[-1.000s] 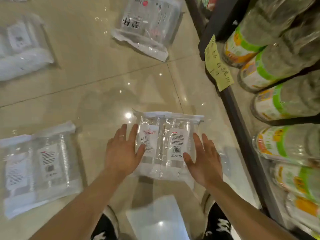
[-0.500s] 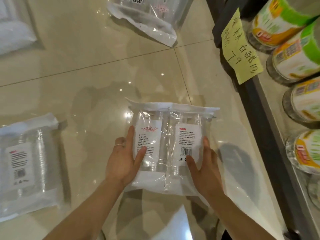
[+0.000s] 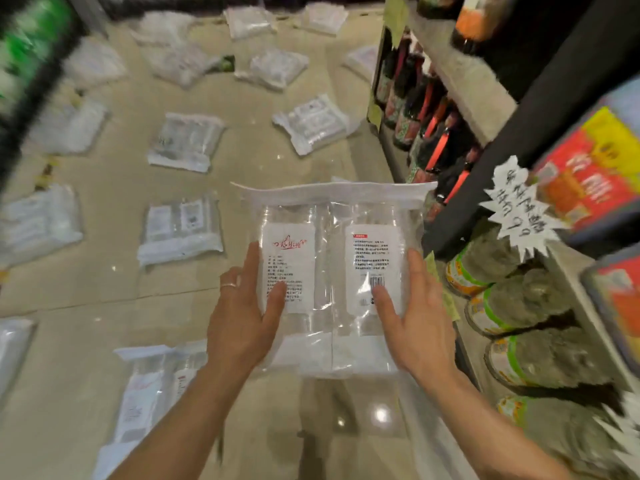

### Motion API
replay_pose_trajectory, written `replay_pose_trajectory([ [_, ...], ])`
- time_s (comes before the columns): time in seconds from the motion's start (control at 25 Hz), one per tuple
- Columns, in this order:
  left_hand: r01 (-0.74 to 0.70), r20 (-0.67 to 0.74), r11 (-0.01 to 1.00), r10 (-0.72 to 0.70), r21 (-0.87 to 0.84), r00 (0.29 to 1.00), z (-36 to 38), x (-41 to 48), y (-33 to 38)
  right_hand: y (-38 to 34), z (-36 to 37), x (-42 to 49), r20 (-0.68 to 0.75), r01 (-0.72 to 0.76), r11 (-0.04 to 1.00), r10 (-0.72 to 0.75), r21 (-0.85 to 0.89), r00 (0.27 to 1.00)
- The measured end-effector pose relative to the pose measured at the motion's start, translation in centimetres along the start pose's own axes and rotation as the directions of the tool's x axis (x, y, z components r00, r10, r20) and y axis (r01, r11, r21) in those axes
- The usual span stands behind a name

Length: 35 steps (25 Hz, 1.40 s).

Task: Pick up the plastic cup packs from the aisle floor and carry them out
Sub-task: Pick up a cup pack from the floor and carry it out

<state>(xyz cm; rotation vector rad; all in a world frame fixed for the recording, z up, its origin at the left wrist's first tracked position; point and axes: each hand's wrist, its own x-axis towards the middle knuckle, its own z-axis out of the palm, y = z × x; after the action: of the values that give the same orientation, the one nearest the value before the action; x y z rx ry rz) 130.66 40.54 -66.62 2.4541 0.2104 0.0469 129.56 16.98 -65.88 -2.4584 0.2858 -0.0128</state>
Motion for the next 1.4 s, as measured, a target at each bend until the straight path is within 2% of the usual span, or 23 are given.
replay_pose_trajectory([
  [0.2,-0.07,-0.131,0.998,0.07,0.004,0.989,-18.6,2.3,12.3,-16.1,-16.3,1.8,-0.03,0.112,0.993,-0.113,-0.037,0.993],
  [0.4,-0.153,-0.293,0.988,0.143,-0.009,0.945,-35.7,0.6,24.3,-30.0,-32.4,0.1,-0.163,0.231,0.973,-0.232,-0.023,0.959],
  [0.68,-0.223,-0.43,0.974,0.213,0.027,0.878,-51.4,-3.4,36.5,-41.4,-48.7,-4.8,-0.352,0.37,0.928,-0.334,0.04,0.874],
  [0.8,-0.284,-0.482,0.958,0.264,0.032,0.835,-55.1,-5.0,40.5,-43.3,-53.5,-7.0,-0.438,0.443,0.894,-0.373,0.068,0.818],
  [0.96,-0.387,-0.477,0.921,0.355,0.032,0.804,-57.1,-6.4,44.0,-43.9,-57.8,-10.0,-0.496,0.443,0.896,-0.382,0.005,0.78],
  [1.24,-0.601,-0.393,0.8,0.554,0.007,0.734,-58.3,-6.9,46.1,-43.8,-59.9,-16.1,-0.612,0.244,0.969,-0.219,-0.044,0.76],
  [1.4,-0.729,-0.292,0.68,0.684,-0.078,0.668,-57.1,-8.8,48.1,-42.1,-60.2,-22.2,-0.725,0.069,0.997,-0.08,-0.045,0.684],
])
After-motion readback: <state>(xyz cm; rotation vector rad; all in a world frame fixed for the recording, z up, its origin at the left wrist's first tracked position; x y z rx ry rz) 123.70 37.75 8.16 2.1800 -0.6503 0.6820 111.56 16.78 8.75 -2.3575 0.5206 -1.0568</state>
